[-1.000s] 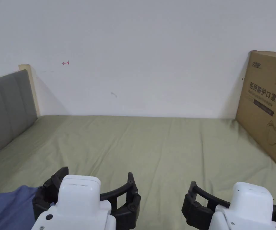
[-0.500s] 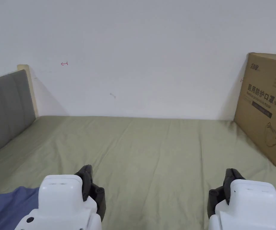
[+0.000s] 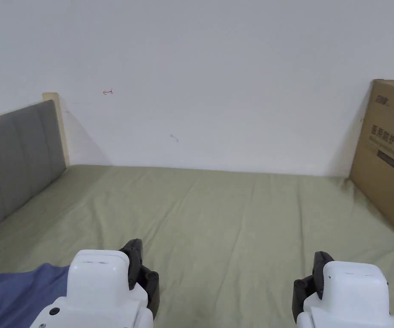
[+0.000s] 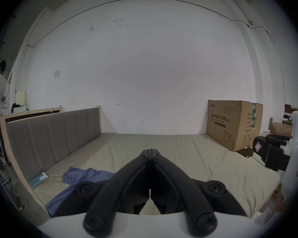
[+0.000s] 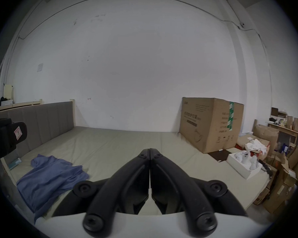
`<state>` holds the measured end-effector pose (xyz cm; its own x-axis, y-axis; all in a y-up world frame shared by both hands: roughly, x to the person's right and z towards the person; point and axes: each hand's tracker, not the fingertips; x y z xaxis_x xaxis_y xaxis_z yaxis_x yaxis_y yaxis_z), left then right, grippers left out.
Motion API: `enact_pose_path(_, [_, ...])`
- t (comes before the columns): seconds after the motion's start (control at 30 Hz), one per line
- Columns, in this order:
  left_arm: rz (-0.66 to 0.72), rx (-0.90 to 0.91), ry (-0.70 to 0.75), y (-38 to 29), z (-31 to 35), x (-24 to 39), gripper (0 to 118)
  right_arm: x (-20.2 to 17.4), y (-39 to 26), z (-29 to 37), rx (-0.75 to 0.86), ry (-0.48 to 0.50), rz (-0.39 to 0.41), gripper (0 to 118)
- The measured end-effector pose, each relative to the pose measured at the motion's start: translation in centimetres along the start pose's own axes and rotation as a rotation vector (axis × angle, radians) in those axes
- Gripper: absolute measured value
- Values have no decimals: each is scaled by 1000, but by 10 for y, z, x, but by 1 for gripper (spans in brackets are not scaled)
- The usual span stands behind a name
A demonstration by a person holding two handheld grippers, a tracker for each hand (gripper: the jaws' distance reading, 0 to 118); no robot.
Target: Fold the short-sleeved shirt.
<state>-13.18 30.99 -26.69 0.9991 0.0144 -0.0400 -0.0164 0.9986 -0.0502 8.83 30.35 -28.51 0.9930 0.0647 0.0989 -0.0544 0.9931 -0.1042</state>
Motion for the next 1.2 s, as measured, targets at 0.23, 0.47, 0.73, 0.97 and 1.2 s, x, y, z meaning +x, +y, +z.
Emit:
enact_pose_path(0.23, [-50,22,243,10,30,-54,0,-54,7,-8,-9,225,-23,0])
enact_pose_path(0.47, [27,-17,393,4,53,-109,0,-112,-4,-2,-46,397,25,0])
enact_pose_path(0.73, [87,-209,342,-51,-13,-143,0,-127,-22,-13,-139,431,47,0])
enact_pose_path(0.97, [163,-651,295,-145,-145,-187,0,-130,-44,-32,-247,442,69,0])
enact_pose_path(1.2, [273,-741,235,-175,-180,-186,117,-130,-59,-57,-332,420,55,0])
